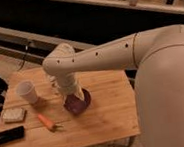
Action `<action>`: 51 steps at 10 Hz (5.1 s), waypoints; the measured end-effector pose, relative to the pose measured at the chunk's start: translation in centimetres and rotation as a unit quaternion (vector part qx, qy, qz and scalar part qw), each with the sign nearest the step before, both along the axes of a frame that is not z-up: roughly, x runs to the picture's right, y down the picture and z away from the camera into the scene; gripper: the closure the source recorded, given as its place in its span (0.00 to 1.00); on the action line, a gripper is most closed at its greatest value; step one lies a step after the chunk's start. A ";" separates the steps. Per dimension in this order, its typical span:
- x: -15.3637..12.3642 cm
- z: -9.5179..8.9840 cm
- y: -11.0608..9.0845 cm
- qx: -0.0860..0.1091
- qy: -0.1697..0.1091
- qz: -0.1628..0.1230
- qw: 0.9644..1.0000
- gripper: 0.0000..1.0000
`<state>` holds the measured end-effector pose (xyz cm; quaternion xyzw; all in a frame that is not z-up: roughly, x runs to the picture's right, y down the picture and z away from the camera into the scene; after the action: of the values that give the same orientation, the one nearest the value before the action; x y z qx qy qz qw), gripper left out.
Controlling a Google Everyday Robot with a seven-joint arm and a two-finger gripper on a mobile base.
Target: Place the pepper on the white sponge
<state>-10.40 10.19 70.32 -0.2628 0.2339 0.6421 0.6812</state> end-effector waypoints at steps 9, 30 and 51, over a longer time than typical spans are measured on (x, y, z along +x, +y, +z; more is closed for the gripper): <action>-2.6 -1.1 0.1 0.020 -0.041 -0.049 0.998 0.35; -20.2 -1.7 -1.6 0.072 -0.218 -0.344 0.910 0.35; -15.9 5.3 10.9 -0.040 -0.187 -0.285 0.939 0.46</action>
<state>-26.29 21.10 75.60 -0.3275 0.1935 0.3502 0.8560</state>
